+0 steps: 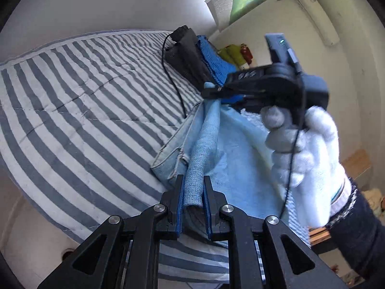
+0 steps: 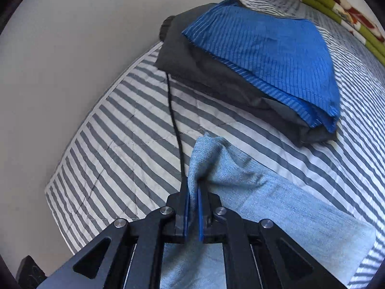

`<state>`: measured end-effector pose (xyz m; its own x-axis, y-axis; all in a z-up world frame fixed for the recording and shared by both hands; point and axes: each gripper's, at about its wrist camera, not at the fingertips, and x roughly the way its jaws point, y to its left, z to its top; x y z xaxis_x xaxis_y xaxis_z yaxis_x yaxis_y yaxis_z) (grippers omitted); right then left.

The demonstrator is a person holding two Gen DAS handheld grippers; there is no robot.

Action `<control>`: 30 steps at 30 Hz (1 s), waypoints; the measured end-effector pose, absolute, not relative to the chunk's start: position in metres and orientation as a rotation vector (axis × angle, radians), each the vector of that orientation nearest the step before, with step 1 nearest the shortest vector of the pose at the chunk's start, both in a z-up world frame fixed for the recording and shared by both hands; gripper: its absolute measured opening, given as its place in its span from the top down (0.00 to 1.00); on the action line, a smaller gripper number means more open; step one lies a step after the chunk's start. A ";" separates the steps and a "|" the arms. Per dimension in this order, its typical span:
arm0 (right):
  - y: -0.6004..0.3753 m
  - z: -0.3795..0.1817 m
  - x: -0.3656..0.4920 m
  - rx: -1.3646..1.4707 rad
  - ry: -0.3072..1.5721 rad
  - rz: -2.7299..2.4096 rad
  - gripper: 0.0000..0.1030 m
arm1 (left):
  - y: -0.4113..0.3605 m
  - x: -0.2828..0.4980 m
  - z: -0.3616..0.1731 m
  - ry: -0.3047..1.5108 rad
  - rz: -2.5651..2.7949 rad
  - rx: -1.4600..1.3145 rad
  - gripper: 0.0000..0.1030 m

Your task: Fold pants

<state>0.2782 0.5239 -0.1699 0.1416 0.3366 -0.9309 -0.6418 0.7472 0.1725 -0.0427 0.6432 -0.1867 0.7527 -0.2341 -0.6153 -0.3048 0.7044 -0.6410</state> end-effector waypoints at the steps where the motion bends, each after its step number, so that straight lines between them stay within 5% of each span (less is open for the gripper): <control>1: 0.522 -0.164 0.281 -0.263 1.242 0.772 0.81 | 0.644 -0.044 -0.188 0.742 0.062 -0.816 0.80; 4: 0.496 -0.131 0.285 -0.134 1.222 0.894 0.80 | 0.649 -0.052 -0.183 0.753 0.160 -0.791 0.53; 5: 0.483 -0.118 0.285 -0.118 1.199 0.914 0.80 | 0.650 -0.055 -0.178 0.733 0.182 -0.776 0.51; 10: 0.380 -0.076 0.273 -0.131 1.013 0.872 0.80 | 0.630 -0.045 -0.141 0.620 0.109 -0.724 0.51; 17: 0.303 -0.124 0.249 -0.224 1.018 0.824 0.80 | 0.590 0.016 -0.187 0.823 0.043 -0.640 0.52; 20: 0.309 -0.163 0.258 -0.266 1.055 0.793 0.81 | 0.614 0.007 -0.207 0.829 0.102 -0.672 0.97; 24: 0.306 -0.194 0.257 -0.287 1.060 0.790 0.83 | 0.629 -0.003 -0.205 0.802 0.139 -0.743 0.99; 28: 0.275 -0.155 0.253 -0.146 1.001 0.823 0.80 | 0.613 0.004 -0.164 0.768 0.106 -0.654 0.61; 30: 0.262 -0.141 0.257 -0.119 0.978 0.798 0.80 | 0.604 0.023 -0.145 0.764 0.085 -0.581 0.60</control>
<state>0.2575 0.2617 -0.1411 0.3045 0.5505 -0.7773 -0.6517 0.7155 0.2515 0.0233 0.6041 -0.1450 0.7268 -0.1327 -0.6739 -0.2780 0.8404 -0.4653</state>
